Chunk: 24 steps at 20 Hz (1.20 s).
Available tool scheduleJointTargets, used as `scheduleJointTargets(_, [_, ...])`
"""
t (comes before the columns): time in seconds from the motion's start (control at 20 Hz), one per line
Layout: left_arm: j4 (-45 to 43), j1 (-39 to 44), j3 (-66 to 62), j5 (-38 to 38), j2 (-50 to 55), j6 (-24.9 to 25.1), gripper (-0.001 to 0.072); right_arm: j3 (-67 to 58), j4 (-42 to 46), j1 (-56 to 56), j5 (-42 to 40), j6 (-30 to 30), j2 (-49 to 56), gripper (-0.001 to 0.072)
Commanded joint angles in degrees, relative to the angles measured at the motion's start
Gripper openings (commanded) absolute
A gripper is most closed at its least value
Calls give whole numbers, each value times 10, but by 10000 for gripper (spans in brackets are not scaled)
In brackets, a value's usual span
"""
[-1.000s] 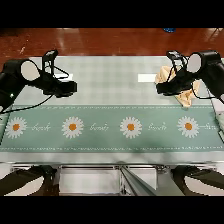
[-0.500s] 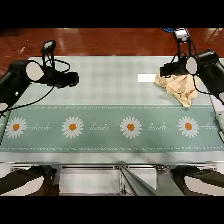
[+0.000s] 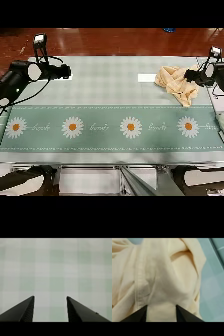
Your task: Fold the shirts.
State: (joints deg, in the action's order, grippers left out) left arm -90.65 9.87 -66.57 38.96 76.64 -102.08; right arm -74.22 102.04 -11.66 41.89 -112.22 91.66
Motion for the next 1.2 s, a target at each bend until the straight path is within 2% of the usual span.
scheduleJointTargets(0.0, [-6, -1, 0, 7, 5, 0, 504, 0, -113, -30, 19, 47, 42, 405])
scheduleJointTargets(0.05, [-6, -1, 0, 9, 4, 0, 504, 0, -139, -26, 25, 66, 49, 396])
scheduleJointTargets(0.1, [-6, -1, -2, 19, 1, 0, 503, 0, -169, -21, 31, 88, 53, 316])
scheduleJointTargets(0.15, [-6, -3, -2, 32, -4, 0, 503, 0, -209, -16, 38, 126, 55, 162])
scheduleJointTargets(0.2, [-7, -3, -2, 65, -12, 0, 504, -1, -249, -12, 44, 170, 54, 39])
scheduleJointTargets(0.25, [-6, -3, -2, 110, -19, 0, 504, -8, -303, -9, 61, 218, 54, 17])
scheduleJointTargets(0.35, [-6, -3, -1, 212, -32, 17, 504, -50, -394, 0, 122, 312, 53, 17])
scheduleJointTargets(0.45, [-7, -3, 0, 299, -54, 24, 504, -119, -404, 20, 173, 336, 34, 17])
scheduleJointTargets(0.5, [-4, -2, 4, 315, -73, 24, 504, -149, -398, 31, 177, 336, 15, 17])
scheduleJointTargets(0.75, [19, -2, 104, 303, -277, 14, 504, -295, -387, 76, 166, 346, -122, 17])
scheduleJointTargets(0.95, [117, -2, 233, 249, -452, 5, 504, -378, -387, 109, 150, 354, -219, 17])
scheduleJointTargets(1.15, [134, -2, 297, 221, -507, 4, 504, -415, -409, 166, 157, 357, -284, 17])
